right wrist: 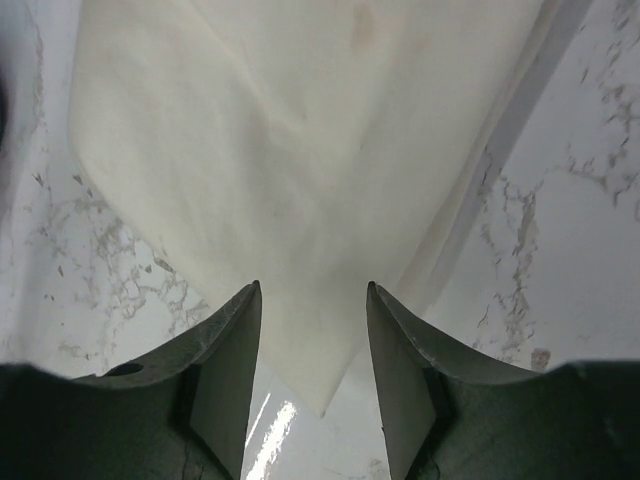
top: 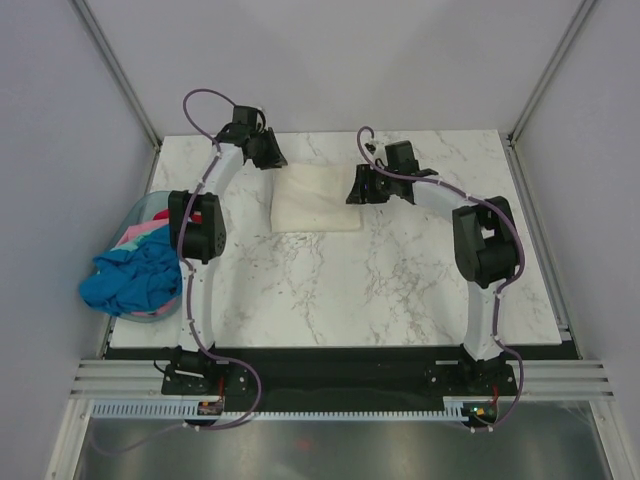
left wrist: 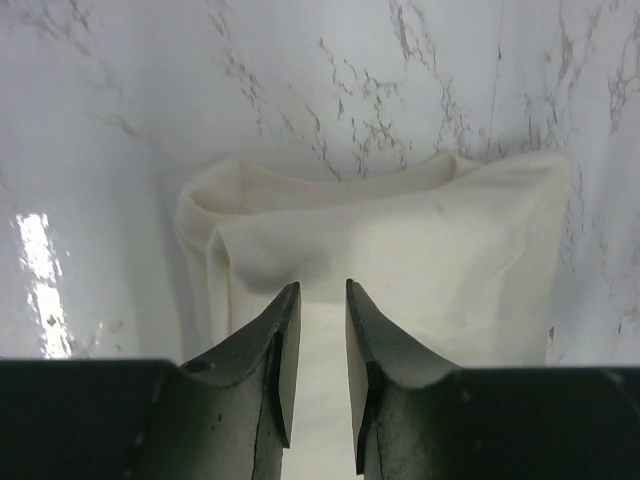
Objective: Fold and stack the t-shirts
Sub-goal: Fold the tshirt
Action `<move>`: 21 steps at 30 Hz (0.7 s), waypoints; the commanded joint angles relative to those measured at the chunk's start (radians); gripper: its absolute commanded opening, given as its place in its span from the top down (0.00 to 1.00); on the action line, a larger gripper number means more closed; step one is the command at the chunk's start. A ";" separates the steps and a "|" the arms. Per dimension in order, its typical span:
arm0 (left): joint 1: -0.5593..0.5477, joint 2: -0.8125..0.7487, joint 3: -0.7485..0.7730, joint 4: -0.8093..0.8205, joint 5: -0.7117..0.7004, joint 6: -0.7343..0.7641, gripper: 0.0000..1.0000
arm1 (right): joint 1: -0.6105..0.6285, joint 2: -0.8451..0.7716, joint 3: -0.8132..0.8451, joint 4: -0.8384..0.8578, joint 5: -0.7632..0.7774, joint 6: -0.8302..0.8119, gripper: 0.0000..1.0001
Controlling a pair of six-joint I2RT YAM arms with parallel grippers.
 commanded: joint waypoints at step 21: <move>0.046 -0.136 -0.018 0.081 0.157 0.094 0.57 | 0.035 -0.125 -0.188 0.023 0.137 -0.028 0.47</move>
